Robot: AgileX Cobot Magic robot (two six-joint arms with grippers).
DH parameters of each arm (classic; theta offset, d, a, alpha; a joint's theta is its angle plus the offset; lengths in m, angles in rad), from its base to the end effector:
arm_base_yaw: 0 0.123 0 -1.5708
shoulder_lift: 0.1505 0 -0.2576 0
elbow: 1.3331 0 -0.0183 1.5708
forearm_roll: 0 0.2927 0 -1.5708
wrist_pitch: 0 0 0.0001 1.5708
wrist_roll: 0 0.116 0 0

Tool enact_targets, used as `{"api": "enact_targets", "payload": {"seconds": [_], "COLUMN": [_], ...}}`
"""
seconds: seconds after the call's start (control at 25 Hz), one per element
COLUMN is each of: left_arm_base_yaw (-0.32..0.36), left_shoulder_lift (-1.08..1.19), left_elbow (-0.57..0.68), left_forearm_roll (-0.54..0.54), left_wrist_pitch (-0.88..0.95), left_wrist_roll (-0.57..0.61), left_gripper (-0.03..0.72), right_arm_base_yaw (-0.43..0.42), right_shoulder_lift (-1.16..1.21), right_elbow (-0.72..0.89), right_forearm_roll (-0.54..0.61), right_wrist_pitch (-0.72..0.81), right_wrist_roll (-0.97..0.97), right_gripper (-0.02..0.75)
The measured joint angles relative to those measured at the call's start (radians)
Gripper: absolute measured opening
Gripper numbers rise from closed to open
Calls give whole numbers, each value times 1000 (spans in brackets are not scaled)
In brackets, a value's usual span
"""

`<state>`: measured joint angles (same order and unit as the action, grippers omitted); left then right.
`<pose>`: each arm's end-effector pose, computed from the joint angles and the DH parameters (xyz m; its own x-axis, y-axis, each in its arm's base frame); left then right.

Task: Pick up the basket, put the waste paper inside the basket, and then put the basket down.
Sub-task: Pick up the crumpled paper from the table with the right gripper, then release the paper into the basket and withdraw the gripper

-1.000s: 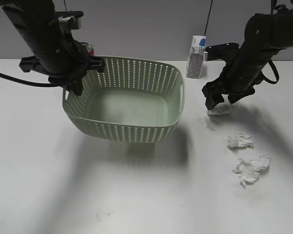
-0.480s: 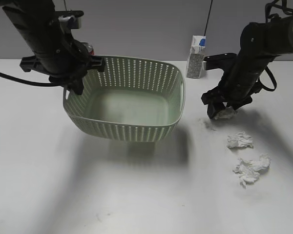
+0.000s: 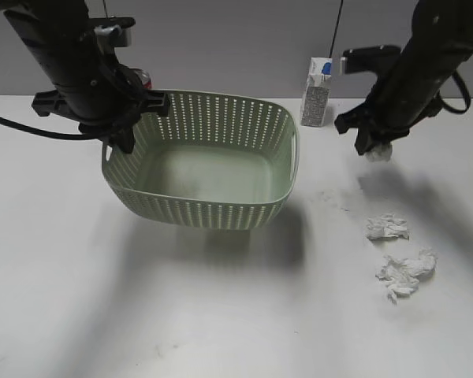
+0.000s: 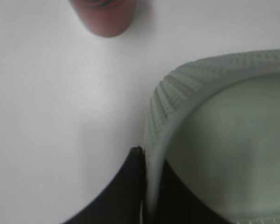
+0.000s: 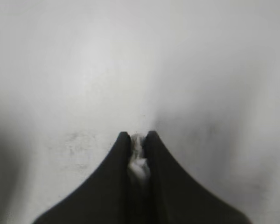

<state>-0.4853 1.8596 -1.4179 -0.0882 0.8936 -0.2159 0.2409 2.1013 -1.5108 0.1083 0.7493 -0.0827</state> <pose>0.3742 -0.2063 0.1620 -0.9376 0.1922 -0.2898 0.2424 0.9588 -0.1481 0.4484 0.1190 0.0882 -0.9206 -0.2295 -0.3159 -0.2635 0.9622 0.0688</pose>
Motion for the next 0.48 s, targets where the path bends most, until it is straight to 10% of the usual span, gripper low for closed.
{"api": "enact_targets", "payload": {"seconds": [0.48], "left_arm_base_yaw": [0], "left_shoulder_lift": [0], "left_elbow": [0], "left_forearm_roll": [-9], "left_wrist_pitch": [0], "left_wrist_roll": [0], "left_gripper": [0], "right_arm_base_yaw": [63], "right_shoulder_lift": [-338], "right_elbow": [0], "right_forearm_roll": [490], "right_wrist_pitch": [6], "right_wrist_roll": [-356], "right_gripper": [45]}}
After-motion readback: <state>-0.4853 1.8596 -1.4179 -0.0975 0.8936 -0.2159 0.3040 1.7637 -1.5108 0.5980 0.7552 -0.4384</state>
